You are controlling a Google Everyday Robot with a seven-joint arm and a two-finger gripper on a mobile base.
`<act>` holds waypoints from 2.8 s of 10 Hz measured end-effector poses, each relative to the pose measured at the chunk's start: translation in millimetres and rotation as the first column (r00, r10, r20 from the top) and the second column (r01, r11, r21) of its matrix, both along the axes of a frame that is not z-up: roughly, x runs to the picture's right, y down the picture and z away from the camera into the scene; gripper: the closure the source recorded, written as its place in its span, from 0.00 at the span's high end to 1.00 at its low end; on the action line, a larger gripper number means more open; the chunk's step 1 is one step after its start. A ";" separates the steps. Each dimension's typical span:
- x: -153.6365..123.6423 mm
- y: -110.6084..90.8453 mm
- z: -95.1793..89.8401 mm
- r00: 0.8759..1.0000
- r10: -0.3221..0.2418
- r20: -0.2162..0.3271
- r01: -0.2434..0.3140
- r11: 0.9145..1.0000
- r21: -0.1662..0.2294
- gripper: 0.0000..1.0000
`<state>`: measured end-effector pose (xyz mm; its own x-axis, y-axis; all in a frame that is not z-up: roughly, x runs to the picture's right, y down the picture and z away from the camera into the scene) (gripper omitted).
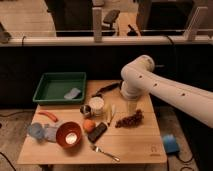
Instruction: Place grapes in red bowl
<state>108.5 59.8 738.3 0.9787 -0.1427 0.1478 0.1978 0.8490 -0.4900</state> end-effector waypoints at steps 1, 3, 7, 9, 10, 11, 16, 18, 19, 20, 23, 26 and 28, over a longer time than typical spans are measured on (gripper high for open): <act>-7.1 -2.9 7.2 1.000 0.007 0.010 -0.007 1.000 -0.002 0.80; -12.8 -9.3 20.3 1.000 0.023 0.018 -0.023 1.000 -0.002 0.80; -22.3 -6.5 43.3 0.998 0.048 0.046 -0.047 0.999 -0.018 0.80; -22.3 -6.9 54.1 0.997 0.055 0.052 -0.054 0.998 -0.024 0.80; -24.1 -3.8 59.2 0.997 0.055 0.060 -0.054 0.998 -0.030 0.80; -26.1 -0.6 66.3 0.996 0.055 0.067 -0.053 0.998 -0.037 0.80; -26.0 3.8 90.3 0.993 0.079 0.092 -0.073 0.995 -0.060 0.80; -29.4 5.6 100.8 0.990 0.091 0.105 -0.083 0.994 -0.074 0.80; -29.2 6.5 105.3 0.989 0.098 0.108 -0.089 0.993 -0.081 0.80; -28.5 7.4 109.0 0.989 0.104 0.110 -0.095 0.992 -0.087 0.80; -32.2 12.7 123.2 0.986 0.116 0.123 -0.102 0.988 -0.113 0.80; -35.7 23.8 138.5 0.983 0.130 0.129 -0.112 0.984 -0.136 0.80; -36.6 32.3 148.8 0.981 0.142 0.130 -0.123 0.982 -0.144 0.80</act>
<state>71.9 92.1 887.1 0.9559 0.0174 0.2932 0.1625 0.8001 -0.5774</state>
